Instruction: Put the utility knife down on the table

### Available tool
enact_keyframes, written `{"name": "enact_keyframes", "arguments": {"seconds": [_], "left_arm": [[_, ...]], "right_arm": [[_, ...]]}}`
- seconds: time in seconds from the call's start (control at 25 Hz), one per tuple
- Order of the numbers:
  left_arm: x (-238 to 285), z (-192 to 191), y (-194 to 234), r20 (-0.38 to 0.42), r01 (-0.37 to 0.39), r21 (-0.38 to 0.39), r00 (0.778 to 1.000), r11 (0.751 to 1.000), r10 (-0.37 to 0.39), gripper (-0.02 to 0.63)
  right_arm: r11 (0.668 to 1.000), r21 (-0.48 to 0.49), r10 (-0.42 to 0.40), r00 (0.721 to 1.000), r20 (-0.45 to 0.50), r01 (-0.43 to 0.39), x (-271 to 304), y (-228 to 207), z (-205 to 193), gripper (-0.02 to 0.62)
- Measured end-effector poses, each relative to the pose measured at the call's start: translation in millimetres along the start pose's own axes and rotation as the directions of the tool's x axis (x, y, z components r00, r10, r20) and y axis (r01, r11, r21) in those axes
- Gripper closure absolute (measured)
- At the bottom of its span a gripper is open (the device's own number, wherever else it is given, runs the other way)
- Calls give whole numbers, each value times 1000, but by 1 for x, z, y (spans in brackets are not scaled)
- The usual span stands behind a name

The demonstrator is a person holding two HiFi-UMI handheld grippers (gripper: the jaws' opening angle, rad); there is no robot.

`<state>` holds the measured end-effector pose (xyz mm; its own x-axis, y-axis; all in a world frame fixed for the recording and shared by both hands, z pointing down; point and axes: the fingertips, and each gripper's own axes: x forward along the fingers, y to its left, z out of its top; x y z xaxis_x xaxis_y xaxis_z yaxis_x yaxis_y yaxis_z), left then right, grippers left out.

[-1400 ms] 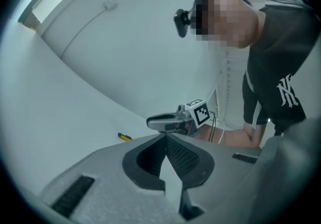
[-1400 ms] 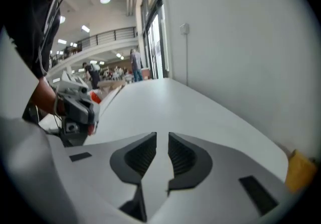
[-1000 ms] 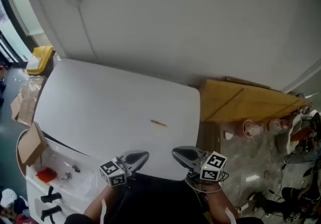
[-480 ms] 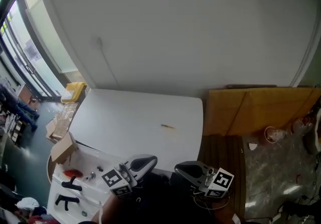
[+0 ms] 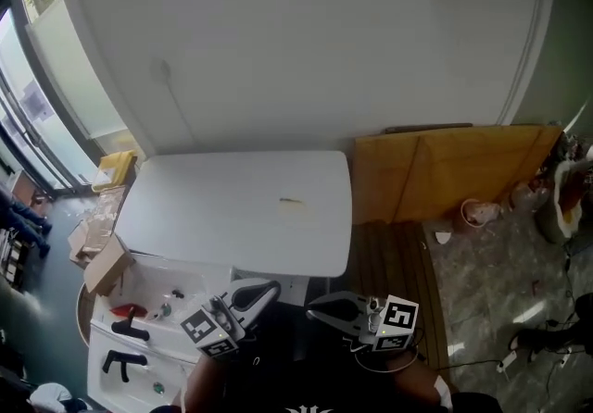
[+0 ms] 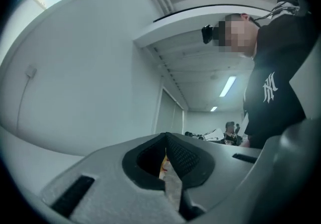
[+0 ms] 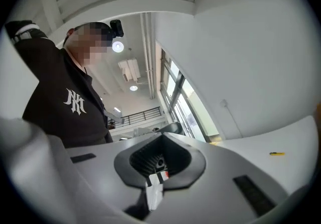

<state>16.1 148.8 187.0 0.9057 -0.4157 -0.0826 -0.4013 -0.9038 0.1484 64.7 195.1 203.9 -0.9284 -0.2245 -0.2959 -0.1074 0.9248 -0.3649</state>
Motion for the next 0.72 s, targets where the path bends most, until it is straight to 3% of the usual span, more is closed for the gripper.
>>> {"name": "enact_keyframes", "arguments": {"seconds": [0.16, 0.28, 0.36, 0.44, 0.56, 0.72], "left_arm": [[-36, -9, -39, 40, 60, -103, 998, 993, -56, 601], [-82, -50, -55, -25, 61, -192, 997, 979, -67, 601], [-103, -71, -65, -55, 78, -262, 994, 962, -96, 601], [-110, -82, -84, -87, 124, -270, 984, 955, -153, 601], [-105, -79, -108, -160, 162, -184, 968, 969, -193, 601], [-85, -48, -124, -115, 149, -119, 980, 982, -163, 601]], "right_arm": [[983, -32, -180, 983, -40, 179, 6, 27, -12, 591], [944, 64, -320, 946, -48, 322, 11, 30, -42, 591], [917, 131, -361, 923, -132, 377, 19, 35, -69, 591], [945, 113, -284, 942, -177, 306, 30, 63, -78, 591], [989, 35, -140, 978, -153, 147, 34, 104, -72, 591], [998, -5, -71, 996, -59, 70, 23, 122, -48, 591]]}}
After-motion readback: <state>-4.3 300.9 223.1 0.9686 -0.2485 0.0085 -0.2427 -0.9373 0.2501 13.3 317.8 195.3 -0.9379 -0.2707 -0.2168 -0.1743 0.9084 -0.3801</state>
